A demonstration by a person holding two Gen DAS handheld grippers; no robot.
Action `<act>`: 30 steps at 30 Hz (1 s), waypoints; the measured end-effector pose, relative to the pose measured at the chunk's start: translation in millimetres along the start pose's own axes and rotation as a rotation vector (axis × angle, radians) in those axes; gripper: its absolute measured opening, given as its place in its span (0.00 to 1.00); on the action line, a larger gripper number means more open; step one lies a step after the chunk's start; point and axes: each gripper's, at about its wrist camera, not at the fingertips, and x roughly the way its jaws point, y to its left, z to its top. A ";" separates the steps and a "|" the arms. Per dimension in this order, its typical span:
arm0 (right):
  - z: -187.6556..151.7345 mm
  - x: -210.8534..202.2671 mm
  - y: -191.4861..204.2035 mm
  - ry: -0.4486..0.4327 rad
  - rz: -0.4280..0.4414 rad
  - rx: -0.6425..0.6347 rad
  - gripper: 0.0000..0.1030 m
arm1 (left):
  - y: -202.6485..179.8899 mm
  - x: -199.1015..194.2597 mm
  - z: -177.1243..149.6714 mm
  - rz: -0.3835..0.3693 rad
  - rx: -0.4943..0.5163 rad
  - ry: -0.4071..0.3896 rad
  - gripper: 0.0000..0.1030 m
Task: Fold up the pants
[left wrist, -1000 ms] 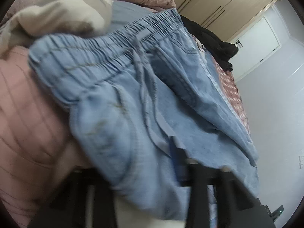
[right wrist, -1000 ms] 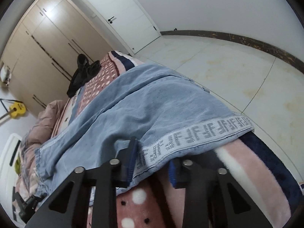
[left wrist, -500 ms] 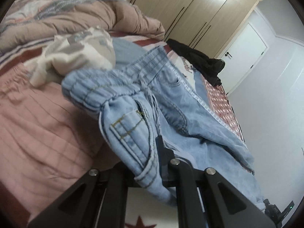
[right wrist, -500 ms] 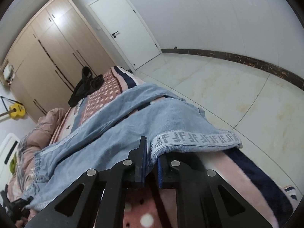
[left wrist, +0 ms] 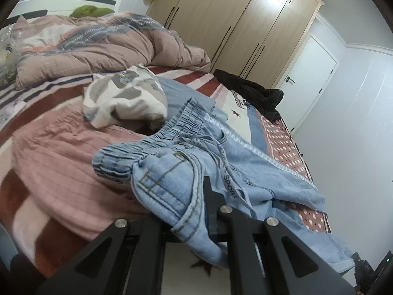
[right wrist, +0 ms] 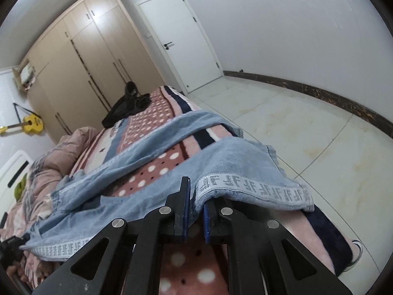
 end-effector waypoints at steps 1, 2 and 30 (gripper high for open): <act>-0.2 -6.1 1.8 -0.005 0.008 -0.008 0.03 | 2.3 -6.6 -0.9 -0.001 0.000 -0.006 0.06; -0.6 -11.8 3.8 -0.010 0.013 -0.015 0.03 | 4.3 -12.3 -2.9 -0.005 -0.001 -0.008 0.06; 116.0 46.3 84.9 0.343 0.006 -0.383 0.03 | -63.5 36.4 75.5 0.069 0.196 0.102 0.09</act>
